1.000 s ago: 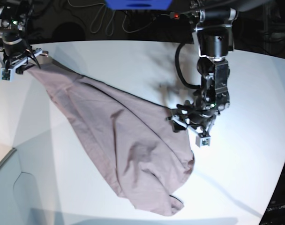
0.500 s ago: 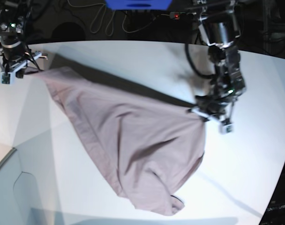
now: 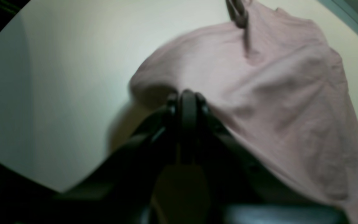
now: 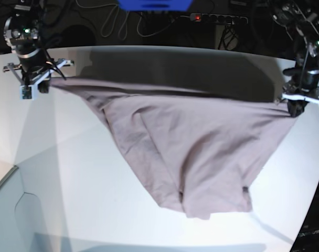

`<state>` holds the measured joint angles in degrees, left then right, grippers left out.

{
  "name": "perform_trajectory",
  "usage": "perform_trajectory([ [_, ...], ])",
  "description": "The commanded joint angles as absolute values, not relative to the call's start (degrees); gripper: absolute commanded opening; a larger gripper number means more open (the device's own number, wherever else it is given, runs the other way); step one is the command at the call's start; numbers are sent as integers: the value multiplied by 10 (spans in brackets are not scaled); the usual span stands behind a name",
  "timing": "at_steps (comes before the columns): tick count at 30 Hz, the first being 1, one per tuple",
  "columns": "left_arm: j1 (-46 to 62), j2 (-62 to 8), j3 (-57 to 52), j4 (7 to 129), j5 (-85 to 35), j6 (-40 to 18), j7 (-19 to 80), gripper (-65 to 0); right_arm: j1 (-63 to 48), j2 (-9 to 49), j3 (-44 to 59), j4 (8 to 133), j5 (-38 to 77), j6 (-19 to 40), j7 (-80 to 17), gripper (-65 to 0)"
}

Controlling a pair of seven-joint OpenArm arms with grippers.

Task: Layout the t-shirt on the table in an organized manner, then fold the t-shirt properly
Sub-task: 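Lift the shirt with both grippers and stretch it between them, then lay the stretched shirt flat on the table and open both grippers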

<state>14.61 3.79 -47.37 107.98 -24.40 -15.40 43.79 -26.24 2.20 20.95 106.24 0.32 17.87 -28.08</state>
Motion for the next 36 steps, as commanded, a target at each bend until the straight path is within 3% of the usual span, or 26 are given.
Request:
perform_trajectory([
  [1, 150, 33, -487, 1072, -251, -150, 422, -650, -261, 29, 207, 1073, -2, 179, -269, -650],
  [10, 163, 29, -545, 1022, -281, -150, 423, -650, -268, 33, 167, 1113, -2, 181, -269, -650],
  [18, 114, 28, -517, 1055, -276, -150, 428, -650, -218, 34, 172, 1144, -3, 257, -273, -650],
  [25, 5, -57, -356, 1076, -276, -145, 428, -650, -92, 62, 170, 1144, -3, 257, -277, -650],
  [28, -73, -87, -276, 1071, -269, -145, 428, -650, -6, 80, 171, 1144, -3, 257, -327, -650],
  [36, -310, -97, -113, 989, -155, -148, 428, -650, 240, 123, 152, 1107, -4, 257, -399, -650],
])
